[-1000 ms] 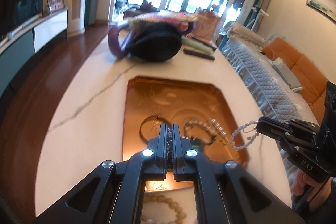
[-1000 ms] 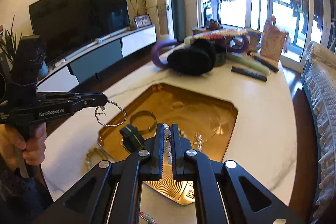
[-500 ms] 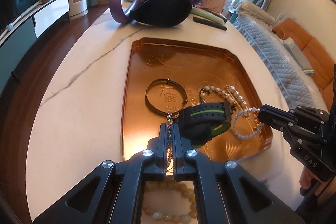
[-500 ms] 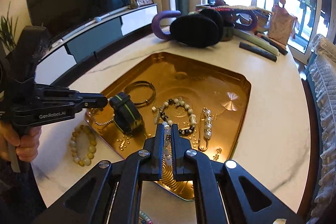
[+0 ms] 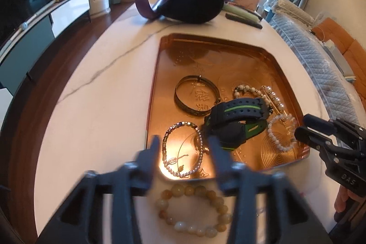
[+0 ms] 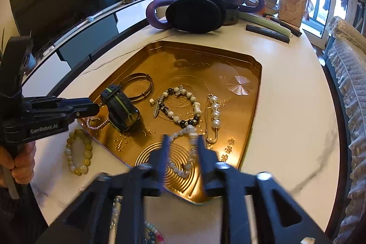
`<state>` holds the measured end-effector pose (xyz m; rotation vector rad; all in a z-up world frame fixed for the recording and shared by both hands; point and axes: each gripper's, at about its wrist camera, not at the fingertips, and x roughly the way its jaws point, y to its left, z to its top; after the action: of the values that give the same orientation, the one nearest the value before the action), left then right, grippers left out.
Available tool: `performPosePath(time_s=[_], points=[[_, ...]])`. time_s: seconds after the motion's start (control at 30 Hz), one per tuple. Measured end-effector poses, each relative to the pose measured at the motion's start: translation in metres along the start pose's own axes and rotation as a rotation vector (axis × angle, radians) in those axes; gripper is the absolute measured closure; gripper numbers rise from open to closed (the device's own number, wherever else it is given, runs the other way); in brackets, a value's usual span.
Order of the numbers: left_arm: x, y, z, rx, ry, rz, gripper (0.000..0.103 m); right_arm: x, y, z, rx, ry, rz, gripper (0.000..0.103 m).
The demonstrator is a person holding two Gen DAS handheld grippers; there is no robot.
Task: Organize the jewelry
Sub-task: 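Move the left tool to the beige bead bracelet while the right tool approaches the crystal bracelets, then grasp the beige bead bracelet with the left tool while the right tool grasps the clear crystal bracelet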
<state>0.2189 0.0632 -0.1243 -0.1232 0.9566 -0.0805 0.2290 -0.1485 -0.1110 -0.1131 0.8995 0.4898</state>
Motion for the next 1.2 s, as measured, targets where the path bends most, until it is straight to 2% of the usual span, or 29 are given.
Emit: performPosePath(time_s=[0.13, 0.57, 0.8, 0.9, 1.2], points=[[-0.013, -0.001, -0.006, 0.003, -0.028, 0.018, 0.041, -0.012, -0.001, -0.003, -0.001, -0.02, 0.003, 0.061], [-0.027, 0.001, -0.039, -0.009, -0.003, 0.037, 0.04, -0.046, 0.013, -0.02, -0.017, -0.081, 0.024, 0.06], [-0.026, 0.0, -0.049, 0.01, 0.003, 0.044, 0.04, -0.049, 0.031, -0.029, -0.07, -0.07, 0.081, 0.06], [-0.025, 0.005, -0.053, 0.005, 0.008, 0.039, 0.042, -0.05, 0.04, -0.033, -0.109, -0.07, 0.116, 0.06], [-0.018, 0.006, -0.06, 0.034, 0.048, 0.043, 0.06, -0.035, 0.071, -0.047, -0.256, -0.035, 0.149, 0.061]])
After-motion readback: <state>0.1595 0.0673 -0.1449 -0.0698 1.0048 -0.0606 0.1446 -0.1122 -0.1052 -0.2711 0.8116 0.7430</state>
